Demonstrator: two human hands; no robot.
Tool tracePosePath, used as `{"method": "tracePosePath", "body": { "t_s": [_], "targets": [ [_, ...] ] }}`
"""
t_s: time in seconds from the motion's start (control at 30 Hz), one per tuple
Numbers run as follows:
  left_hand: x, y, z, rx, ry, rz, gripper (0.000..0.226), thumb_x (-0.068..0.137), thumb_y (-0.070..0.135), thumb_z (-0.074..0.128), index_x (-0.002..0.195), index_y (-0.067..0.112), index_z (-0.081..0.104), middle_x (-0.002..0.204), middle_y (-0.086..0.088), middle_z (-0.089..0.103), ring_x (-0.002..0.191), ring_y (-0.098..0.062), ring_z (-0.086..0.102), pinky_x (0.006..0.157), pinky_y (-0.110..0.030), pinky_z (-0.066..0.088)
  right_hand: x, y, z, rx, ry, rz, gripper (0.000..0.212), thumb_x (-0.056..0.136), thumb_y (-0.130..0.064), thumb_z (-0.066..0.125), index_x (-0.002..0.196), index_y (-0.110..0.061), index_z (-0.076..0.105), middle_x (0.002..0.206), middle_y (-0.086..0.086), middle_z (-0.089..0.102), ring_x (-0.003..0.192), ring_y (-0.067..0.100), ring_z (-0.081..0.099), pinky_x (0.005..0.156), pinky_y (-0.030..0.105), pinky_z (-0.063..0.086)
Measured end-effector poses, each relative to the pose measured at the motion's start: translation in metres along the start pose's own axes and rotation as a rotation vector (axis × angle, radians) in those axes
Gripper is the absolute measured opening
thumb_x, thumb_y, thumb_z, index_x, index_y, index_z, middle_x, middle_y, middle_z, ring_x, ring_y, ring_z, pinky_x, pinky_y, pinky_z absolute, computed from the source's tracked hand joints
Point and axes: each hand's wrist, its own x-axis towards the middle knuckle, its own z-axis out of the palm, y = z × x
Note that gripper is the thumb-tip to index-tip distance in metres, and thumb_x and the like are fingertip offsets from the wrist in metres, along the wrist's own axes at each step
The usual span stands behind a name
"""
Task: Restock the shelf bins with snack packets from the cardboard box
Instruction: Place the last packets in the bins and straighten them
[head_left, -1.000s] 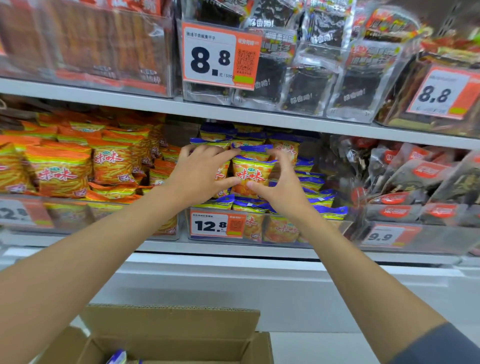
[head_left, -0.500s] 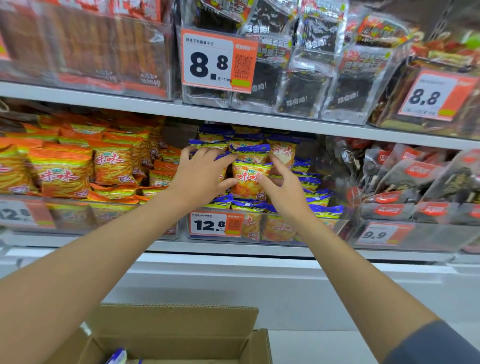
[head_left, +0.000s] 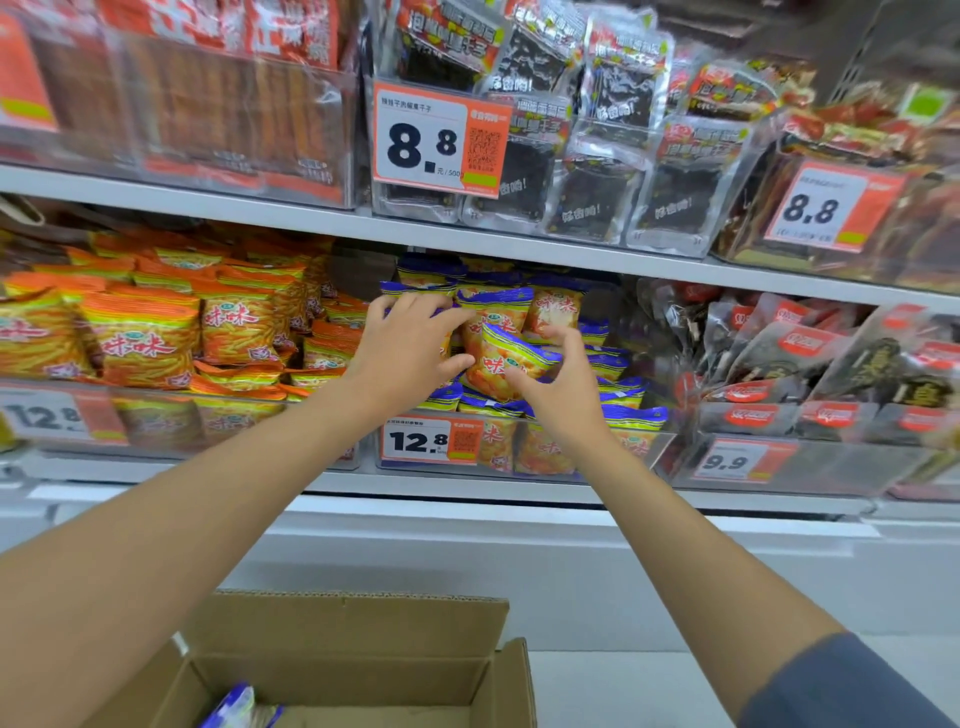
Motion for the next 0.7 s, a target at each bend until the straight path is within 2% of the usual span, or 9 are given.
{"method": "tracePosePath", "body": {
  "t_s": [0.07,0.13,0.17,0.23,0.33,0.4,0.53,0.67,0.7],
  "targets": [
    [0.0,0.0,-0.002,-0.029,-0.023,-0.02,0.055,0.092,0.051,0.055,0.143,0.035,0.042,0.143,0.004,0.046,0.134,-0.018,0.036,0.111,-0.045,0.022,0.004,-0.002,0.0,0.078,0.001,0.035,0.047,0.082,-0.027,0.074,0.119,-0.03,0.045,0.107,-0.008,0.056,0.09,0.018,0.06,0.081,0.04,0.054],
    [0.001,-0.001,-0.003,-0.056,-0.028,-0.04,0.057,0.093,0.049,0.055,0.145,0.033,0.038,0.144,0.004,0.045,0.135,-0.018,0.036,0.111,-0.045,0.022,0.014,-0.006,-0.002,0.123,-0.027,0.08,0.04,0.086,-0.026,0.069,0.116,-0.029,0.042,0.096,-0.002,0.056,0.076,0.018,0.059,0.068,0.038,0.053],
    [0.001,-0.002,-0.003,-0.062,-0.033,-0.042,0.058,0.093,0.048,0.055,0.146,0.032,0.036,0.145,0.004,0.044,0.135,-0.018,0.036,0.112,-0.045,0.022,0.019,-0.009,-0.002,0.12,-0.078,0.1,0.04,0.088,-0.025,0.067,0.118,-0.027,0.04,0.1,0.0,0.057,0.077,0.016,0.059,0.067,0.036,0.052],
    [0.0,-0.004,-0.001,-0.064,-0.032,-0.021,0.058,0.093,0.048,0.056,0.146,0.034,0.036,0.145,0.005,0.045,0.134,-0.017,0.037,0.111,-0.044,0.022,0.026,-0.01,-0.001,0.088,-0.143,0.111,0.046,0.09,-0.025,0.068,0.125,-0.024,0.037,0.109,-0.001,0.059,0.09,0.013,0.062,0.076,0.036,0.056],
    [-0.004,-0.006,0.004,-0.038,-0.02,0.019,0.056,0.092,0.049,0.056,0.144,0.036,0.04,0.145,0.003,0.044,0.135,-0.018,0.036,0.111,-0.043,0.02,0.024,-0.007,0.007,0.088,-0.064,0.076,0.052,0.086,-0.027,0.074,0.124,-0.023,0.039,0.103,-0.008,0.057,0.09,0.013,0.062,0.078,0.041,0.058],
    [-0.006,-0.007,0.007,-0.013,-0.008,0.034,0.055,0.091,0.05,0.057,0.142,0.035,0.043,0.145,0.001,0.044,0.136,-0.019,0.035,0.111,-0.043,0.019,0.019,0.003,0.011,0.125,-0.051,0.051,0.053,0.085,-0.028,0.075,0.126,-0.025,0.043,0.111,-0.005,0.059,0.096,0.014,0.064,0.08,0.044,0.058],
    [-0.009,-0.006,0.011,0.017,0.039,0.057,0.059,0.089,0.05,0.06,0.142,0.031,0.043,0.145,-0.002,0.045,0.135,-0.021,0.037,0.111,-0.044,0.021,0.014,0.011,0.007,0.114,-0.064,0.037,0.065,0.086,-0.035,0.071,0.144,-0.03,0.041,0.14,-0.006,0.047,0.113,0.008,0.056,0.092,0.042,0.055],
    [-0.011,-0.005,0.012,0.032,0.037,0.051,0.061,0.089,0.046,0.062,0.144,0.029,0.042,0.149,-0.005,0.041,0.139,-0.023,0.033,0.116,-0.048,0.017,0.007,0.009,0.0,-0.033,-0.048,-0.061,0.077,0.086,-0.033,0.071,0.151,-0.037,0.028,0.143,-0.007,0.039,0.114,0.007,0.049,0.093,0.033,0.052],
    [-0.011,-0.004,0.01,0.026,0.046,0.05,0.061,0.088,0.045,0.064,0.143,0.028,0.044,0.15,-0.006,0.04,0.14,-0.025,0.032,0.116,-0.049,0.017,0.005,0.008,-0.001,-0.066,-0.031,-0.087,0.078,0.086,-0.032,0.072,0.15,-0.038,0.028,0.142,-0.007,0.038,0.116,0.009,0.048,0.095,0.035,0.05]
  ]
}}
